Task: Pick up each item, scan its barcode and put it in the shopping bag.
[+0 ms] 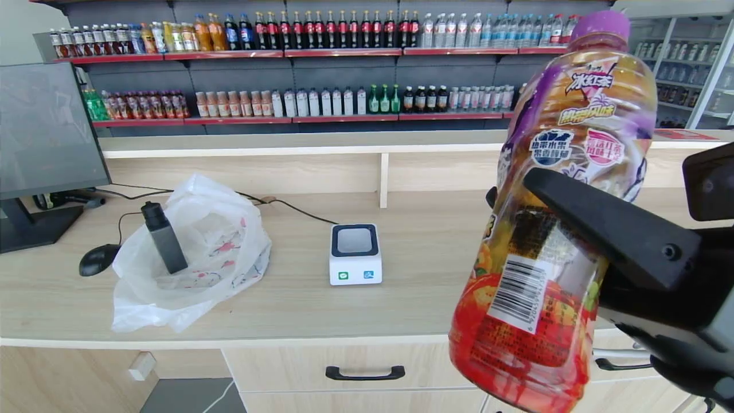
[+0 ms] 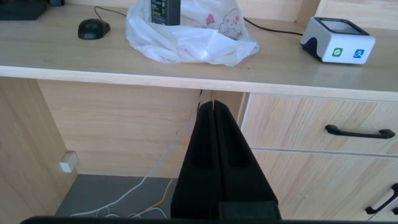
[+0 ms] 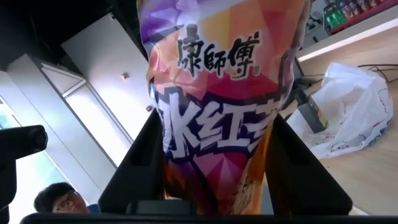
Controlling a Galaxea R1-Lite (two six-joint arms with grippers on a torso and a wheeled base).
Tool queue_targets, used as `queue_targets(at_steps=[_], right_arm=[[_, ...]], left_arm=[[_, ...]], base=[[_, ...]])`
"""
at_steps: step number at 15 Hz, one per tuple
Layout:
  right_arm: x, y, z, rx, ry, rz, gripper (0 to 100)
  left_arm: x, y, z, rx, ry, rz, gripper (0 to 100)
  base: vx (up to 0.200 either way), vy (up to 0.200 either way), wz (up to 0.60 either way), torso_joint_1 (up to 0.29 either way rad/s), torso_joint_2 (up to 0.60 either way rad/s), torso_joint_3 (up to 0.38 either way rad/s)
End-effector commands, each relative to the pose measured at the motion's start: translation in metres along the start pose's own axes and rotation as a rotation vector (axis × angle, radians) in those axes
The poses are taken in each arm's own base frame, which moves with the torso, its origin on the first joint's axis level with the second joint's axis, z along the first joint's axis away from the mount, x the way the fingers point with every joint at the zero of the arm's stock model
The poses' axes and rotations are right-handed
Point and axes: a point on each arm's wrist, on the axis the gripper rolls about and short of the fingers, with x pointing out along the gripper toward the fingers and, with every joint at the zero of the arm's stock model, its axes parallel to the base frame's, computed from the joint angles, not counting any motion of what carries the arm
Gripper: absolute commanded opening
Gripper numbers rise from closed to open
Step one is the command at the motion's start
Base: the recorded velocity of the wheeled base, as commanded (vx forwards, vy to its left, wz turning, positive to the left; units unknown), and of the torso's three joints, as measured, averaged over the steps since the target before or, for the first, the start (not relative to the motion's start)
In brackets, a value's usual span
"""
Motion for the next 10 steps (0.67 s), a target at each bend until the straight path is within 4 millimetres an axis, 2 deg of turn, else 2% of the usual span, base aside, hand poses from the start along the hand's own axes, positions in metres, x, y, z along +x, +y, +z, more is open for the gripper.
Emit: queue_targets(at_steps=[1, 10], right_arm=[[0.0001, 0.0009, 0.0007, 0.000, -0.003, 0.004, 0], [-0.0062, 0.0082, 0.0024, -0.006, 0.003, 0.031, 0]], left_arm=[[0.0000, 0.0000, 0.0000, 0.000, 0.000, 0.000, 0], [0.0000, 0.0000, 0.0000, 0.003, 0.000, 0.000, 0]], base=[[0.000, 0.000, 0.00, 0.000, 0.00, 0.000], [0.000, 0.000, 0.00, 0.000, 0.00, 0.000]])
